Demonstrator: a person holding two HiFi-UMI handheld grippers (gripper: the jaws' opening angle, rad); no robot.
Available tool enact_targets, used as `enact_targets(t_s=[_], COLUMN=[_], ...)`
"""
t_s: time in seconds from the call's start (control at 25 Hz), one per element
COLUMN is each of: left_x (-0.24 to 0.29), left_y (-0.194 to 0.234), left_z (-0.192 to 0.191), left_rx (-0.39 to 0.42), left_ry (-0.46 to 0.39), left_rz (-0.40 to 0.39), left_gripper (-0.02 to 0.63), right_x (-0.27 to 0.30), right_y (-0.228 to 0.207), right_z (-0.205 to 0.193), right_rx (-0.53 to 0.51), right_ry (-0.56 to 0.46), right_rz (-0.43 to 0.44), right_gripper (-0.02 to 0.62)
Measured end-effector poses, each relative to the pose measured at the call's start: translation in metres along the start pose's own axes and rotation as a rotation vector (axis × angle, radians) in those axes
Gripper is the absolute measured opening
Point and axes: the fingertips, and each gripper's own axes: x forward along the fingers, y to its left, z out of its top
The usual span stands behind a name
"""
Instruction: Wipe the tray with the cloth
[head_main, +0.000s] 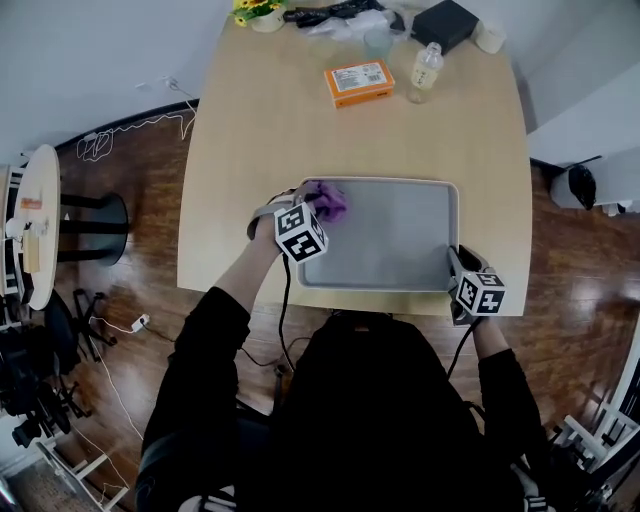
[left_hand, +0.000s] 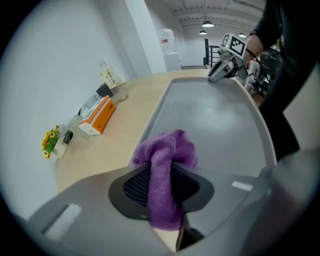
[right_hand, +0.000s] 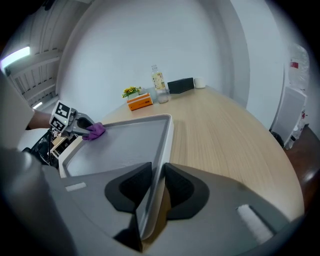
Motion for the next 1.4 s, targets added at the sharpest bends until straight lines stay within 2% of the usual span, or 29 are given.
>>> enact_targets(t_s=[0.16,0.28,0.36,0.44,0.48,0.56,0.64,0.76,0.92,1.04,1.2,1.32,1.4], left_x=[-0.008,-0.017,-0.023,-0.038,-0.053,-0.092,-0.135,-0.193,-0.244,-0.268,-0.280,-0.275,-0.267], left_y=[-0.040,-0.069,-0.083,-0.086,-0.083,-0.070,-0.059,-0.051,-0.055,-0.055,-0.048,-0.043,-0.029], left_z=[0.000,0.000,0.001,0.009,0.019,0.043,0.067,0.092,0.099,0.093,0.092,0.092,0.073], left_rx=[-0.022,-0.087,-0.198,-0.381,-0.483,-0.643,-0.712,-0.726,-0.738,-0.782,-0.813,-0.804,-0.839], left_ry=[-0.009,-0.030,-0.049,-0.109,-0.167,-0.309,-0.437,-0.574,-0.669,-0.703,-0.740,-0.728,-0.695], left_rz=[0.028,0.003,-0.021,-0.033,-0.030,-0.006,0.027,0.077,0.146,0.212,0.281,0.317,0.385], left_gripper=[0.074,0.074,0.077,0.078,0.078,0.078,0.078,0.080,0.080,0.080,0.080,0.080,0.080], right_x=[-0.001,-0.001,-0.001,-0.005,-0.010,-0.026,-0.045,-0.075,-0.120,-0.155,-0.192,-0.199,-0.198], right_y=[0.000,-0.001,-0.001,-0.004,-0.005,-0.001,0.013,0.049,0.096,0.121,0.152,0.162,0.161], right_z=[-0.002,-0.002,-0.004,-0.002,0.003,0.023,0.045,0.076,0.123,0.159,0.198,0.203,0.202], right_rx=[0.005,0.004,-0.006,-0.037,-0.050,-0.044,-0.022,-0.042,-0.087,-0.090,-0.158,-0.183,-0.173], right_ry=[0.005,0.006,0.025,0.044,0.035,-0.034,-0.121,-0.235,-0.379,-0.489,-0.612,-0.631,-0.627], right_rz=[-0.043,-0.065,-0.084,-0.132,-0.160,-0.193,-0.181,-0.110,-0.013,0.040,0.107,0.127,0.129], right_gripper=[0.084,0.084,0.084,0.095,0.098,0.048,0.012,0.002,0.002,0.002,0.001,0.002,0.002])
